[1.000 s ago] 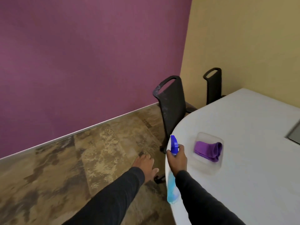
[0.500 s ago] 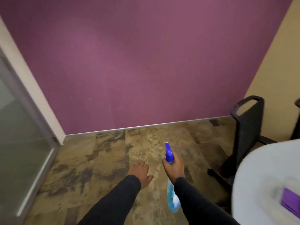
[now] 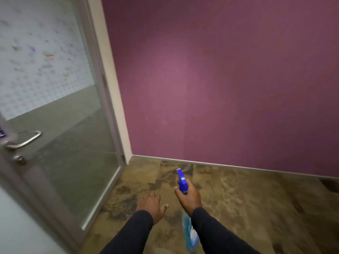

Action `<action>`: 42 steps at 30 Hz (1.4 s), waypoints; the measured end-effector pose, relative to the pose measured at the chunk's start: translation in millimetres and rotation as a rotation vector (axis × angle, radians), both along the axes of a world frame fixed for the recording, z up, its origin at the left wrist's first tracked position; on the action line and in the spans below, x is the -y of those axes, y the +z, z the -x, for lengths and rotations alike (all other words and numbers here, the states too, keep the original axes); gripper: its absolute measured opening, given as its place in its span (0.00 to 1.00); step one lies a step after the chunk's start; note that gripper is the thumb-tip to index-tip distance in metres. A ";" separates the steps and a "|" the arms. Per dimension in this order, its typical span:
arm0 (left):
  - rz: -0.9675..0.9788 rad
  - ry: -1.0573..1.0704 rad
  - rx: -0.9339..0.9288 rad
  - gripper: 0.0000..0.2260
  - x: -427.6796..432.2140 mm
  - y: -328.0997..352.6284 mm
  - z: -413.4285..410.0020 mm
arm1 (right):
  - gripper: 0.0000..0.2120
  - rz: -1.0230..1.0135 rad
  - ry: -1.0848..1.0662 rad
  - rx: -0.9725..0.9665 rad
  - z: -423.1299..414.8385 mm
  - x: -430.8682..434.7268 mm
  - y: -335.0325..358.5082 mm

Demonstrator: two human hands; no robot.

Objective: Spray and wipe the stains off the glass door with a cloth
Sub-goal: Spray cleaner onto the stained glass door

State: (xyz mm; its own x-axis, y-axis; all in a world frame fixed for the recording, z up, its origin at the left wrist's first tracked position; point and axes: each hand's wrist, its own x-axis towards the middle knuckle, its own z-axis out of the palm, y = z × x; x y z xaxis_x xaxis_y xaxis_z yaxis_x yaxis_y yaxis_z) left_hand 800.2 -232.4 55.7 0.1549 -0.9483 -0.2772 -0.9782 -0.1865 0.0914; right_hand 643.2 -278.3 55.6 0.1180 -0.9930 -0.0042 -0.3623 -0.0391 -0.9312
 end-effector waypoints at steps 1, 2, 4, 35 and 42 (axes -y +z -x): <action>0.009 0.033 -0.004 0.27 1.8 2.5 -15.2 | 0.05 0.009 0.040 -0.004 -18.6 6.4 0.7; 0.015 0.063 -0.009 0.27 3.5 5.3 -30.1 | 0.05 0.015 0.082 -0.007 -37.3 12.5 1.4; 0.026 0.130 -0.019 0.27 7.3 9.8 -60.7 | 0.05 0.021 0.157 -0.013 -74.3 22.7 4.5; 0.441 0.722 0.345 0.26 171.4 240.9 -448.0 | 0.17 0.219 0.703 0.218 -529.7 267.6 216.5; 0.651 0.713 0.560 0.27 172.4 345.9 -504.5 | 0.14 0.369 0.719 0.406 -591.4 273.9 340.2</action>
State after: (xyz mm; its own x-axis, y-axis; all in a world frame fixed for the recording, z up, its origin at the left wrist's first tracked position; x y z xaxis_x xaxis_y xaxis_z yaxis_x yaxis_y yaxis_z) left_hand 1304.7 -404.8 401.6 0.6688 -0.5314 0.5200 -0.6002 -0.7986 -0.0442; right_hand 1234.6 -552.3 395.8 0.6337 -0.6089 0.4771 0.2186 -0.4507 -0.8655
